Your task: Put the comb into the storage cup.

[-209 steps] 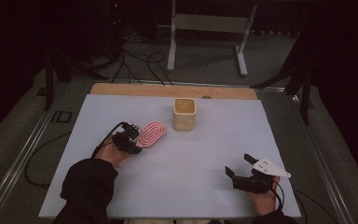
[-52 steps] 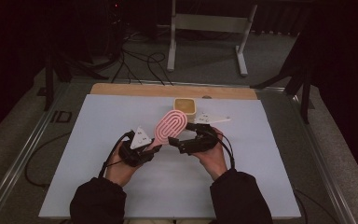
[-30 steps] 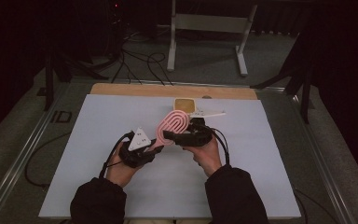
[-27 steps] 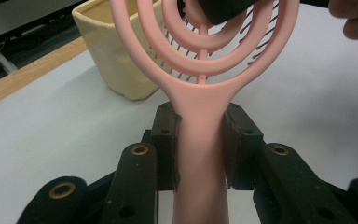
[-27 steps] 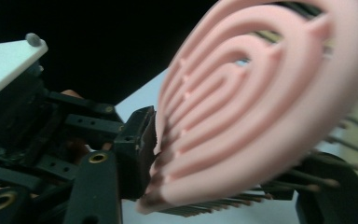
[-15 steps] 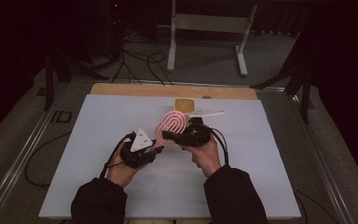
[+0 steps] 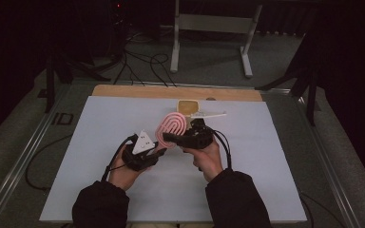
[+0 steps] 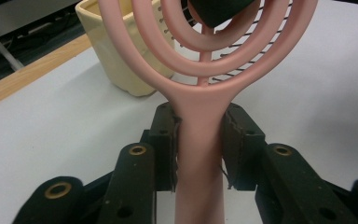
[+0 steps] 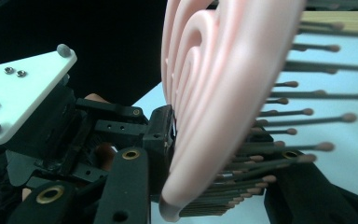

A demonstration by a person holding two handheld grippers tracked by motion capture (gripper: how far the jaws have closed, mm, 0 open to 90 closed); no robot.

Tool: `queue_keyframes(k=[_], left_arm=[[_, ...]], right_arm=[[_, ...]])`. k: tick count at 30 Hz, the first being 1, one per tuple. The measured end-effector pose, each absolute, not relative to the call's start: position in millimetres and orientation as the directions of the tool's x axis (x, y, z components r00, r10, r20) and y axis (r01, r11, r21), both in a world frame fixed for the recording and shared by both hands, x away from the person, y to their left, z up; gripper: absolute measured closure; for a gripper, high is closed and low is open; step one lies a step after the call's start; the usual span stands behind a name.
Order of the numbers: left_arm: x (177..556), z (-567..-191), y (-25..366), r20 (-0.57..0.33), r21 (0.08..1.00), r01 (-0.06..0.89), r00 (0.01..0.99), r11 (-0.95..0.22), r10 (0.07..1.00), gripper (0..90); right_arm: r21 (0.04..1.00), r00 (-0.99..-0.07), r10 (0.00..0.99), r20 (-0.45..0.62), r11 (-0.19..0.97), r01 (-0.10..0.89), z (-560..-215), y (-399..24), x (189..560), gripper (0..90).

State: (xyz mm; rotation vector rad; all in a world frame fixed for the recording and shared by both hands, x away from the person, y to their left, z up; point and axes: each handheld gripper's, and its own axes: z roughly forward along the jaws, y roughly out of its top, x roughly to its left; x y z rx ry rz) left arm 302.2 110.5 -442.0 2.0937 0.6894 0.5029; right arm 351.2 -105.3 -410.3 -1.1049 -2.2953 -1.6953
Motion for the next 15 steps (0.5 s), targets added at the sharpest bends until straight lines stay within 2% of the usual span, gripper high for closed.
queue_keyframes(k=[8,15], left_arm=[[302.5,-441.3,112.1,0.06,0.84,0.302,0.773,-0.451,0.632,54.9],[302.7,-440.7,114.8,0.042,0.853,0.311,0.76,-0.419,0.649,34.4]], right_arm=[[0.81,-0.74,0.496,0.455,0.116,0.575,-408.6,-106.5,350.4,63.3],[0.815,-0.742,0.497,0.45,0.111,0.569,-408.4,-107.2,350.6,63.4]])
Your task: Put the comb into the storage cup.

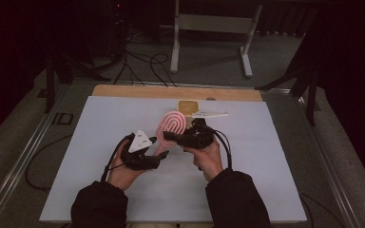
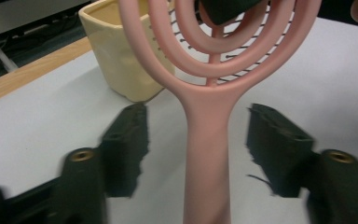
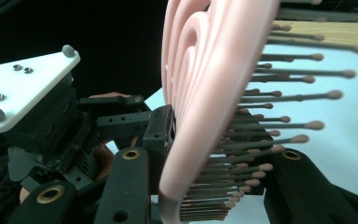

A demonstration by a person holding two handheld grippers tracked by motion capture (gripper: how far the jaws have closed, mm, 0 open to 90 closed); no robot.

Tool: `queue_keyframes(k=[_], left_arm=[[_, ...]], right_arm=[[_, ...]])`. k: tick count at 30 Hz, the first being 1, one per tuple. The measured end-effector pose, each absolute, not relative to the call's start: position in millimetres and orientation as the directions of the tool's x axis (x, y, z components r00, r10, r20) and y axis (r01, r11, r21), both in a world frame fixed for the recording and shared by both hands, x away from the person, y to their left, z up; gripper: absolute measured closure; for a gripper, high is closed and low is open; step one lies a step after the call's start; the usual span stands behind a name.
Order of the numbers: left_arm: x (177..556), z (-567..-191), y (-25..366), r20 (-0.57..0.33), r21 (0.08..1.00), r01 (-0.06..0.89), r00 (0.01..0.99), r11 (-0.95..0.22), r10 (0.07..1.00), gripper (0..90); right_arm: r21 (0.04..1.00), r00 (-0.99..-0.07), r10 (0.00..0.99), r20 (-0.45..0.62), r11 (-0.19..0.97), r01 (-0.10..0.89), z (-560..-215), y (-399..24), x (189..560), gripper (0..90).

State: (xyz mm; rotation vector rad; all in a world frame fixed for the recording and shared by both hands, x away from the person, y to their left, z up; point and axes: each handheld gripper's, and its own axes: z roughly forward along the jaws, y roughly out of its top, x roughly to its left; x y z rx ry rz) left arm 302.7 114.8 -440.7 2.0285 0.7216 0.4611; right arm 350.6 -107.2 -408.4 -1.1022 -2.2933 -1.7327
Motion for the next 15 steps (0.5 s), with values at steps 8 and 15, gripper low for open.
queue_keyframes(k=[8,15], left_arm=[[302,-438,118,0.055,0.861,0.311,0.731,-0.404,0.68,15.3],[301,-435,134,0.027,0.875,0.324,0.709,-0.359,0.704,4.6]], right_arm=[[0.823,-0.743,0.505,0.44,0.105,0.559,-408,-109,351,63.4],[0.822,-0.739,0.513,0.437,0.105,0.56,-408,-112,352,63.4]])
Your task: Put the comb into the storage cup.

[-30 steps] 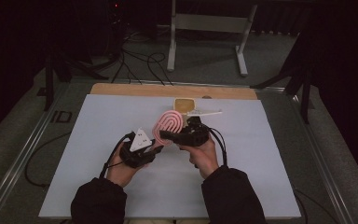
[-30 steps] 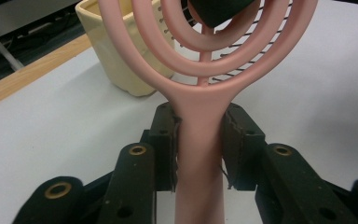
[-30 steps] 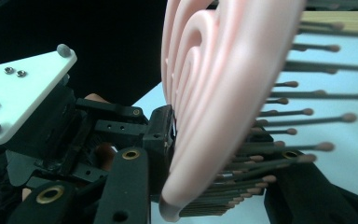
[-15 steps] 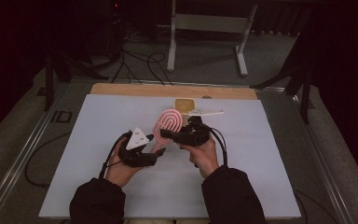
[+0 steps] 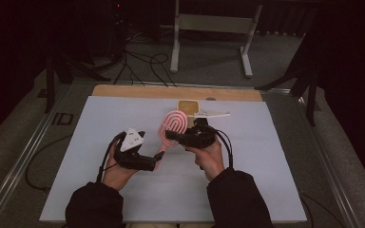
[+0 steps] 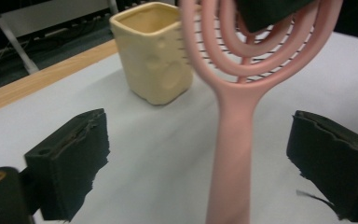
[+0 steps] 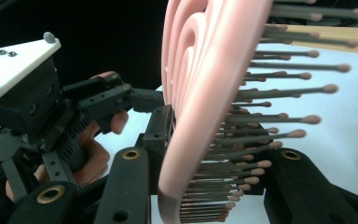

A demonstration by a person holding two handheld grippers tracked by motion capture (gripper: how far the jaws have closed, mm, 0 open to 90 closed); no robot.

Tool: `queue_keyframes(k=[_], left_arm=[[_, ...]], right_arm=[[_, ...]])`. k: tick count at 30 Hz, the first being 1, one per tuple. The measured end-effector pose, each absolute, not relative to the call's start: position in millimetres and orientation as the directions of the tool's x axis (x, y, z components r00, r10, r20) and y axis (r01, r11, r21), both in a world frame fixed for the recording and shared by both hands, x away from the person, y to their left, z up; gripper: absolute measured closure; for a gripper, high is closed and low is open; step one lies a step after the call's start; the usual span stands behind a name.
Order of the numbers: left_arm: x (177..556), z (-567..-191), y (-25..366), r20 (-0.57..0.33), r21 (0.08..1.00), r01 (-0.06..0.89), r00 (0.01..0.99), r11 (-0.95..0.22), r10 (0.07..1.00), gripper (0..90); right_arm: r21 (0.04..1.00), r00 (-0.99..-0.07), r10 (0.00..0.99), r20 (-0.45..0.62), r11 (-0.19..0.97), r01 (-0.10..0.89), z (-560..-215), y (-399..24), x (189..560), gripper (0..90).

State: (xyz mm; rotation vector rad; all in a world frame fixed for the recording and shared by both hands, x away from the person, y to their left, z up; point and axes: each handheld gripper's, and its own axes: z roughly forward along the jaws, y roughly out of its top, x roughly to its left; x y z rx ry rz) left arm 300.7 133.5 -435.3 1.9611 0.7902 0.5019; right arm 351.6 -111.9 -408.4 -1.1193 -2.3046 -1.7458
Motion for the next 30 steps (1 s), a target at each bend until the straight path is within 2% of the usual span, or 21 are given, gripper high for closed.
queue_keyframes(k=[4,14,30], left_arm=[[299,-436,144,0.014,0.882,0.33,0.693,-0.335,0.72,0.4],[291,-441,169,0.004,0.903,0.323,0.651,-0.282,0.759,0.1],[266,-471,213,-0.022,0.916,0.335,0.59,-0.22,0.807,0.1]], right_arm=[[0.823,-0.737,0.516,0.436,0.104,0.559,-409,-113,352,63.4],[0.823,-0.735,0.516,0.439,0.097,0.56,-409,-114,352,63.4],[0.824,-0.727,0.515,0.454,0.066,0.562,-406,-116,355,63.5]])
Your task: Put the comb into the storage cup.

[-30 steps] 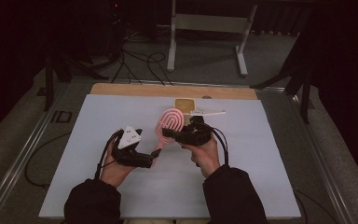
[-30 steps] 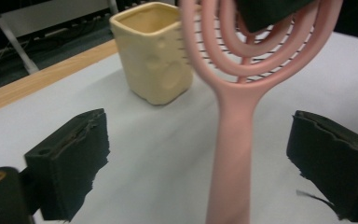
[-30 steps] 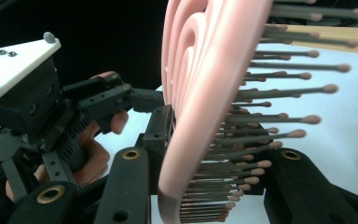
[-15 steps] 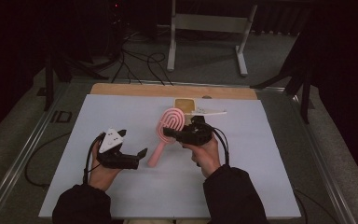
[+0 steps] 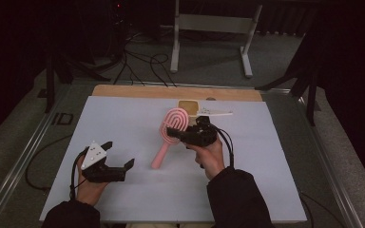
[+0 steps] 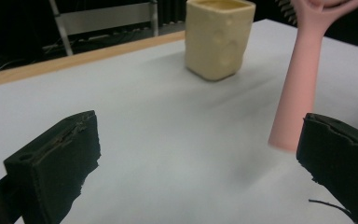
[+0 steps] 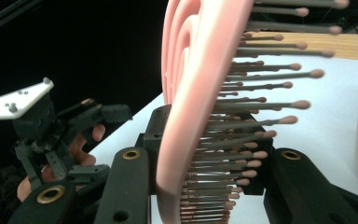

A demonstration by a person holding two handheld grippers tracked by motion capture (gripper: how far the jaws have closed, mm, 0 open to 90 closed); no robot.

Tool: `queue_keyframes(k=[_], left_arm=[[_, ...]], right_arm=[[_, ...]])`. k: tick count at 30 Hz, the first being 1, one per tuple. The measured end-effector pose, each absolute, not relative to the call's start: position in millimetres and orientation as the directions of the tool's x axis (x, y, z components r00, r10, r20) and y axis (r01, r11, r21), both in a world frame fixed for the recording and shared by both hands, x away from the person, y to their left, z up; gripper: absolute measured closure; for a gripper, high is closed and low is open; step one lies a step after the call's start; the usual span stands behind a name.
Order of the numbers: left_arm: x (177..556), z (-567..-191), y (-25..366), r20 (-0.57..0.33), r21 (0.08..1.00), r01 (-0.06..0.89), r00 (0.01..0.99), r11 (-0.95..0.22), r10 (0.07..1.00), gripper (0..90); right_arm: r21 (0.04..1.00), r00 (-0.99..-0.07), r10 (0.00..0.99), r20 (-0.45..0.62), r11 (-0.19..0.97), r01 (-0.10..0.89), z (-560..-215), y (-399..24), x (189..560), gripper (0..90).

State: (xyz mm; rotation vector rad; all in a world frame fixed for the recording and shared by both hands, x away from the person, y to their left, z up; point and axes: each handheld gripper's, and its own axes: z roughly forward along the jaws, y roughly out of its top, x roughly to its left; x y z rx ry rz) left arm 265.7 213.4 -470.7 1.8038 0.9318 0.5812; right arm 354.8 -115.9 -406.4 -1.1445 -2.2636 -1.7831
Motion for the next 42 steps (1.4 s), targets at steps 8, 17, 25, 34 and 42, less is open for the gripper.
queue_keyframes(k=[8,17,25,34,42], left_arm=[[258,-481,226,-0.012,0.916,0.337,0.569,-0.219,0.823,0.1],[254,-489,230,0.03,0.909,0.327,0.571,-0.26,0.821,0.1],[251,-493,230,0.028,0.909,0.331,0.556,-0.253,0.831,0.1],[252,-496,229,0.029,0.905,0.342,0.541,-0.251,0.841,0.1],[254,-498,230,0.032,0.906,0.345,0.527,-0.247,0.85,0.1]], right_arm=[[0.826,-0.722,0.518,0.457,0.053,0.561,-403,-116,356,63.5],[0.834,-0.725,0.527,0.444,0.055,0.55,-400,-116,358,63.5],[0.84,-0.726,0.536,0.432,0.054,0.539,-395,-116,362,63.5],[0.84,-0.715,0.542,0.44,0.031,0.541,-387,-117,370,63.5],[0.84,-0.707,0.548,0.448,0.013,0.543,-386,-118,377,63.5]])
